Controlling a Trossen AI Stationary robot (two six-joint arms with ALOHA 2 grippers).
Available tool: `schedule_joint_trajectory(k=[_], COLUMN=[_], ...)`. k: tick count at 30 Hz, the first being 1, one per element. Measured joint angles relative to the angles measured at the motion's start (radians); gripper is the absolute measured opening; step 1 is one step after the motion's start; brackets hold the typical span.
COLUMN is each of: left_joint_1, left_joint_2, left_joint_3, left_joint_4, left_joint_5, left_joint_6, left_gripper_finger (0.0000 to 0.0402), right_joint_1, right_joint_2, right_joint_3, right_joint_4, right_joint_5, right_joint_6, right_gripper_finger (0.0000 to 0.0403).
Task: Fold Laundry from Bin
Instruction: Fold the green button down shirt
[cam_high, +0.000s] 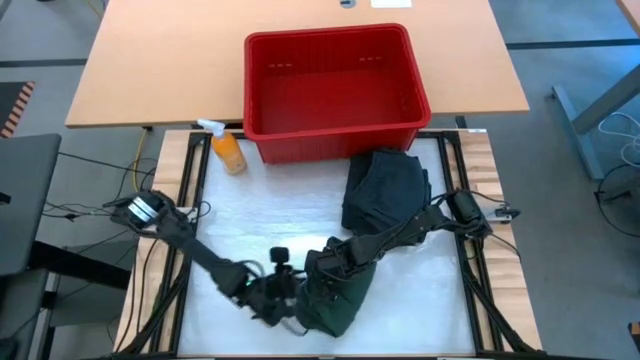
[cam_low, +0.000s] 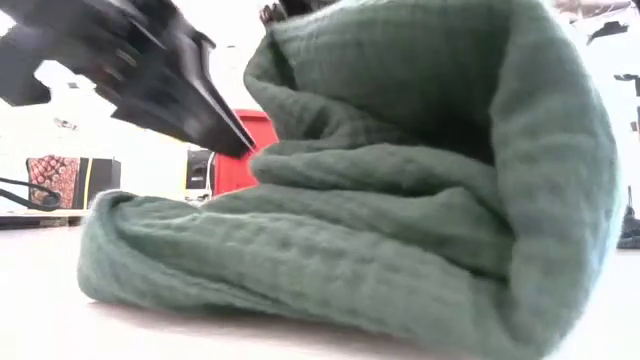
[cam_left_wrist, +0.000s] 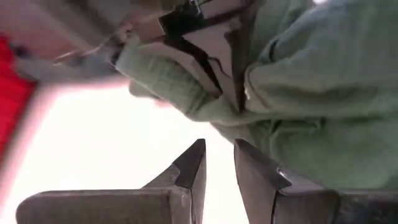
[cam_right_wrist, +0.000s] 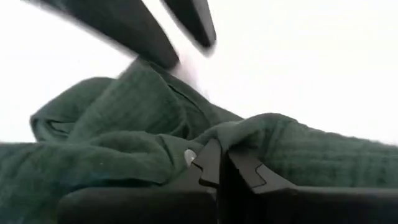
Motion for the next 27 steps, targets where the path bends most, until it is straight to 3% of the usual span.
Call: schedule_joint_trajectory(k=[4,8,13,18,27], left_joint_1=[-0.066,-0.115,-0.108,-0.080,0.022], left_joint_2=[-0.082,-0.124,-0.084,-0.040,-0.030], left_joint_3=[0.000,0.000,0.003,0.000,0.001], left_joint_4=[-0.095,0.035,0.260,0.348,0.444], left_joint_5=[-0.098,-0.109,0.080,0.110,0.298], left_joint_6=[-0.025,0.048,0.194,0.245,0.293], left_gripper_finger=[0.0072,0.0072,0.0072,0.0072,0.0072], right_joint_1=[0.003,-0.006,-0.020,-0.018,-0.010], right_joint_2=[0.000,-0.001,-0.028,-0.077,-0.152], right_joint_3=[0.000,0.000,0.000,0.000,0.000], right_joint_4=[0.026,0.033,0.021,0.027,0.042], right_joint_5=[0.001,0.001,-0.009,-0.021,-0.027], right_joint_6=[-0.004,-0.005,-0.005,-0.005,-0.047], right_gripper_finger=[0.0061,0.0107,0.0169,0.0213,0.0228])
